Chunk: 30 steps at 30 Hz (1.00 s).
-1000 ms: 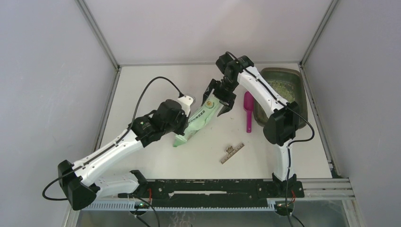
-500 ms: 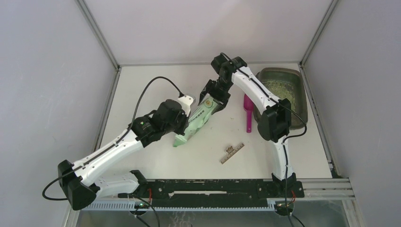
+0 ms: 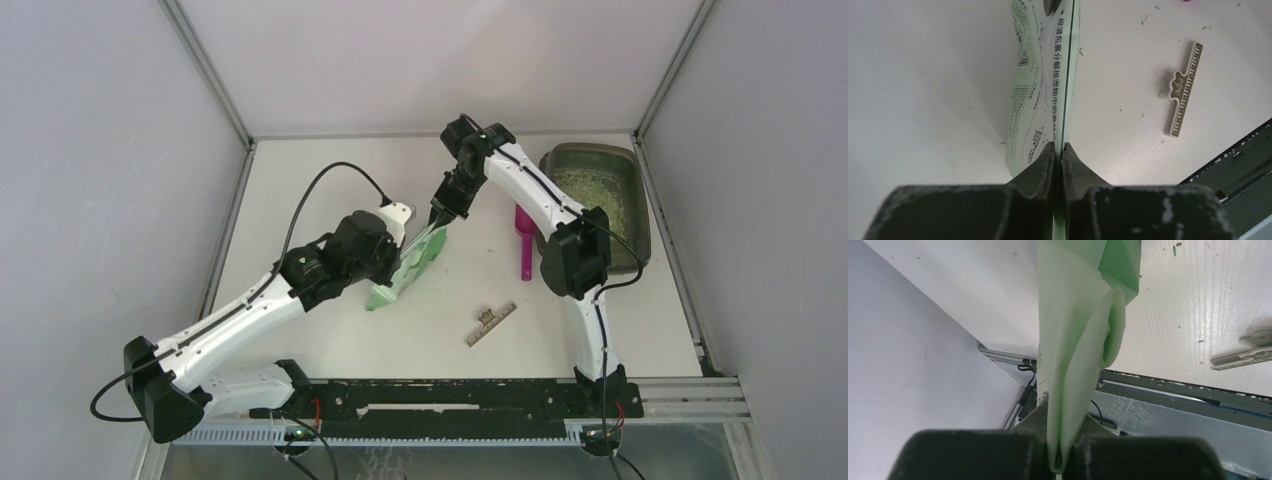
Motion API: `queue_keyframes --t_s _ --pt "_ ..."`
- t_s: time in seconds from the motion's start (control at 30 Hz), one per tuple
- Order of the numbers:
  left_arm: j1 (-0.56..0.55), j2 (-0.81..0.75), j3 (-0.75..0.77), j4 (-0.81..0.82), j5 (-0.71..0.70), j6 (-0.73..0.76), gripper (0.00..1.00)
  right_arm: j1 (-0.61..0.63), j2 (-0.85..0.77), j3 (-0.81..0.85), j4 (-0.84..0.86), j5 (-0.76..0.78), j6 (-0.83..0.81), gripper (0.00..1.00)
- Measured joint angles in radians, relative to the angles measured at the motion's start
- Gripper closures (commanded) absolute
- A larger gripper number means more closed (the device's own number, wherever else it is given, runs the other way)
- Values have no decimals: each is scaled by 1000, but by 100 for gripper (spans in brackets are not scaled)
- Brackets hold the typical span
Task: Fill the litter box with clean litter
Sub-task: Close the cat litter bag at the center of the board.
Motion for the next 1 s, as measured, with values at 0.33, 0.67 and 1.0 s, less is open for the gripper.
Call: queue_keyframes --t_s 0.33,0.67,1.0 --pt "-54 21 0 -1 -44 -3 75 -1 0 0 1 0 -4 100" --pt "-78 79 0 -58 -180 -71 94 -1 0 0 20 -8 -6 98" --pt "-83 95 0 -63 -223 -90 100 -24 -19 -23 56 -26 -54 11"
